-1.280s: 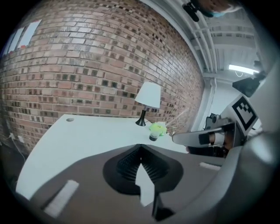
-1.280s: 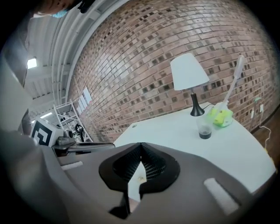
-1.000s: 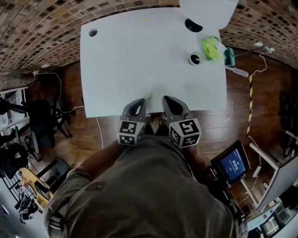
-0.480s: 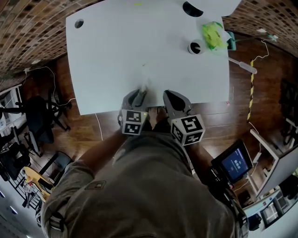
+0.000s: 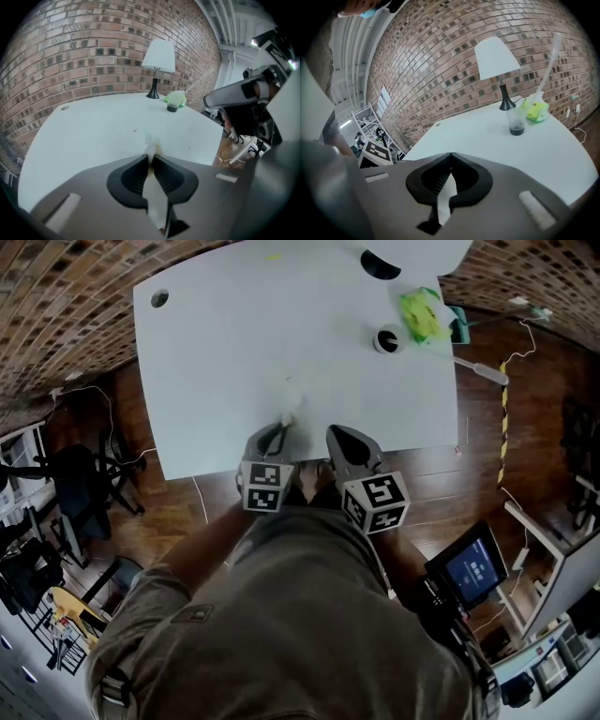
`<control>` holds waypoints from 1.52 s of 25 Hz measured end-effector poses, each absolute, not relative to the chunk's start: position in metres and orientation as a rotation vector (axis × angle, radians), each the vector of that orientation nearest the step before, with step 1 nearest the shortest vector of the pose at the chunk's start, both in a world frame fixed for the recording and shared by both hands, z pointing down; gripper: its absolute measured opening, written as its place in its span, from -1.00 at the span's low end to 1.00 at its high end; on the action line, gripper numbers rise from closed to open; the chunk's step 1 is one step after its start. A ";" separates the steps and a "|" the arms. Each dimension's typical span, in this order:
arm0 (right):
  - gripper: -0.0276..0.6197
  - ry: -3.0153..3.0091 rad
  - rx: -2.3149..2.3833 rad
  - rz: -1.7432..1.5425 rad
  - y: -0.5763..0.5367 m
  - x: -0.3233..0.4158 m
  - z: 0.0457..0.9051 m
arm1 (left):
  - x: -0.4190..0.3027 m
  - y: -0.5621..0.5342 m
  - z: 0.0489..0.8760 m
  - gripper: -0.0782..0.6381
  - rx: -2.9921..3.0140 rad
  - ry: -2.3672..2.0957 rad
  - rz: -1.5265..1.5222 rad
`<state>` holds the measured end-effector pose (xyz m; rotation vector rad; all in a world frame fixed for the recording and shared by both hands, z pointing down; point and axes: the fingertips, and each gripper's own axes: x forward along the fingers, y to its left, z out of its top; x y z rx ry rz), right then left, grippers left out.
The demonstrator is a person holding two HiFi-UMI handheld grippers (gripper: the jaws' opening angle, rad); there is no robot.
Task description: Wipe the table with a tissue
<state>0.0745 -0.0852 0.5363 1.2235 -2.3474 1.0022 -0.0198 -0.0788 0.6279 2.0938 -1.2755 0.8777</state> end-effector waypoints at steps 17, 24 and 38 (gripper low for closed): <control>-0.88 -2.379 1.416 0.830 -0.114 0.051 0.489 | -0.053 -0.131 0.571 -0.67 2.232 -1.329 0.703; -0.88 -2.344 1.488 0.837 -0.123 0.052 0.489 | -0.059 -0.144 0.578 -0.67 2.237 -1.298 0.718; -0.88 -2.319 1.330 0.906 -0.171 0.113 0.514 | 0.020 -0.183 0.629 -0.67 2.119 -1.247 0.871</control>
